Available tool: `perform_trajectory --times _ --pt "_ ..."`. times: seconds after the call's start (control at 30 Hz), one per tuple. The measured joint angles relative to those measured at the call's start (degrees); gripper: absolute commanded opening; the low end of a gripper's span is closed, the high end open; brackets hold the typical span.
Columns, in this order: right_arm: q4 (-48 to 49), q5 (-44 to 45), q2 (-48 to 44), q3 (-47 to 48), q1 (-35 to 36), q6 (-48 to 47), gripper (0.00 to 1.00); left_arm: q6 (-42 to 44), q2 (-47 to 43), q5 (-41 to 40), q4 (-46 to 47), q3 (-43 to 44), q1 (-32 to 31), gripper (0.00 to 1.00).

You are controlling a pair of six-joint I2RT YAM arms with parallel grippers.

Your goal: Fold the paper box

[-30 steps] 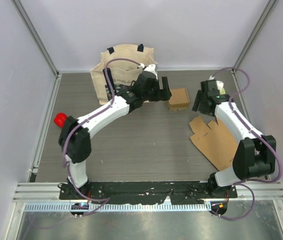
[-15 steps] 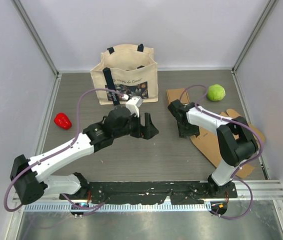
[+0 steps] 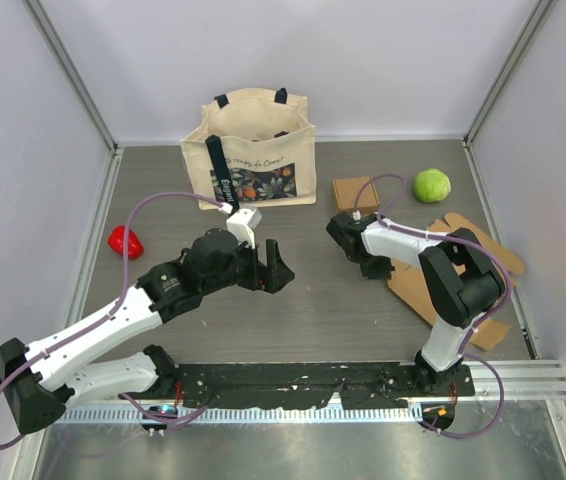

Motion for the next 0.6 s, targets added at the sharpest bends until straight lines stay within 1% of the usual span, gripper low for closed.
perform_trajectory --times 0.13,0.2,0.27,0.37,0.4,0.43,0.6 --pt "0.1 1.6 -0.7 -0.1 1.7 0.3 0.01 0.1 0.0 -1.1 -1.4 -0.5 0.0 0.85" --pt "0.2 1.7 -1.9 -0.2 3.7 0.3 0.01 0.2 -0.3 -2.6 -2.5 -0.5 0.0 0.85" --pt "0.5 1.4 -3.5 0.0 8.5 0.9 0.01 0.2 -1.2 -5.2 -4.1 -0.5 0.0 0.88" --pt "2.3 -1.2 -5.9 0.3 18.2 3.3 0.01 0.2 -3.6 -8.1 -6.3 -0.9 0.6 0.92" --pt "3.3 -2.7 -6.7 0.5 21.9 4.9 0.01 0.2 -4.6 -8.6 -7.1 -1.2 1.2 0.96" --pt "4.3 -4.2 -7.3 0.7 24.7 6.2 0.01 0.1 -5.6 -9.1 -8.0 -1.4 2.0 0.98" --pt "11.2 -10.6 -7.1 1.2 33.8 10.4 0.01 -2.5 -8.1 -10.5 -12.8 -2.2 7.8 1.0"
